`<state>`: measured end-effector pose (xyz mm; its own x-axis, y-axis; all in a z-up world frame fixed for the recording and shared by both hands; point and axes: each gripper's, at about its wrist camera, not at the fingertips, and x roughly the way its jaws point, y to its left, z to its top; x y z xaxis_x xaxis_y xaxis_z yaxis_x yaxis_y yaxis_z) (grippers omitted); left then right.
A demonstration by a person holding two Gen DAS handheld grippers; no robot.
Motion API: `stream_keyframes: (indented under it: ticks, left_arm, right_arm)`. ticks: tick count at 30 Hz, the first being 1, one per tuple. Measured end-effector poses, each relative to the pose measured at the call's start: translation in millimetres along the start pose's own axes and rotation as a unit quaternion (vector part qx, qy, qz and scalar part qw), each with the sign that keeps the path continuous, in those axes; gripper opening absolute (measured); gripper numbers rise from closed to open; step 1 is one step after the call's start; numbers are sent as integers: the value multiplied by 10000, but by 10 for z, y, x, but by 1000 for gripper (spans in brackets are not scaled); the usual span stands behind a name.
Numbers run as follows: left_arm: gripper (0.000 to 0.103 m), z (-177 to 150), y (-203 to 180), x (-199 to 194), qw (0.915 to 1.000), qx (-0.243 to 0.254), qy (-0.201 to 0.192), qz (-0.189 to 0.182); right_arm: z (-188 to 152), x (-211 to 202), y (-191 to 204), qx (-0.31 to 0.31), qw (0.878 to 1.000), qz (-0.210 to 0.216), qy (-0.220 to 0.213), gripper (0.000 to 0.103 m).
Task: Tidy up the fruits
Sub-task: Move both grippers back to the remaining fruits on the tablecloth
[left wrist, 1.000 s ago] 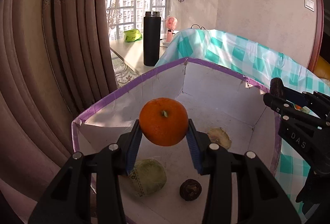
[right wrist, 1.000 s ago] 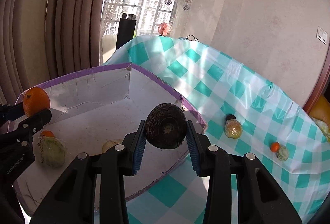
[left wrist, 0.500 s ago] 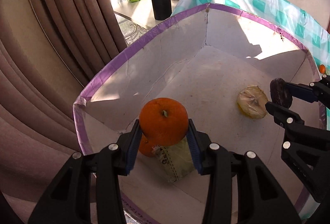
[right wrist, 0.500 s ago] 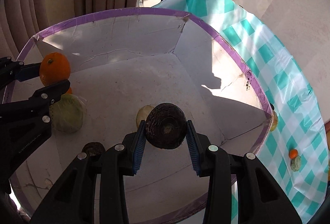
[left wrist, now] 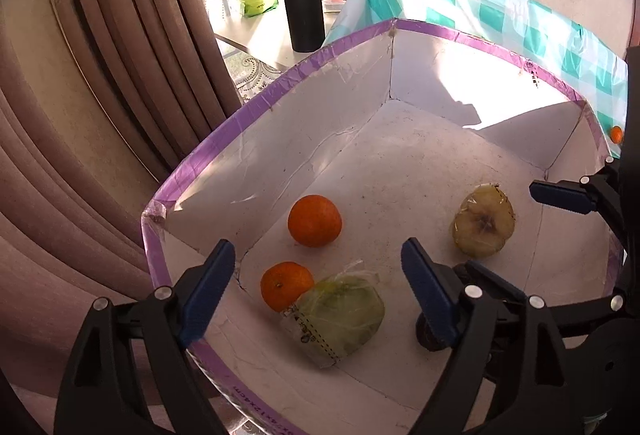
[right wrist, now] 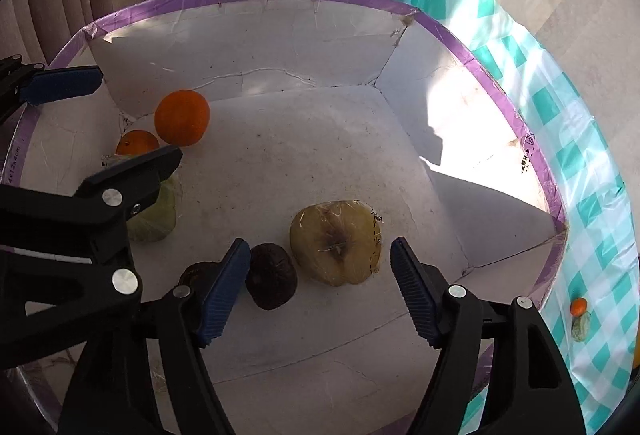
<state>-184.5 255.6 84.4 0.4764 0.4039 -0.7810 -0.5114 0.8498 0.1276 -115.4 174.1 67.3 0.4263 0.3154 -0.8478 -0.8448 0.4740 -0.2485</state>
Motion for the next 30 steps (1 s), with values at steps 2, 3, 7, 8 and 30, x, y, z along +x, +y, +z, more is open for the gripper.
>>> stream_keyframes:
  ticks: [2, 3, 7, 8, 30]
  left_arm:
    - [87, 10, 11, 0, 10000, -23, -12, -13]
    - [87, 6, 18, -2, 10000, -42, -27, -6]
    - [95, 9, 43, -84, 9996, -87, -264, 15]
    - [96, 18, 50, -126, 9992, -111, -380, 30]
    - [101, -46, -1150, -1354, 9575, 102, -2756, -838]
  right_arm:
    - [-12, -22, -19, 66, 9999, 56, -75, 70]
    - [-15, -37, -25, 98, 9998, 78, -136, 70]
    - [-51, -116, -97, 293, 9987, 173, -384, 72]
    - [-64, -151, -132, 361, 9980, 171, -490, 72]
    - [-1157, -1014, -1674, 2612, 9295, -193, -2597, 86]
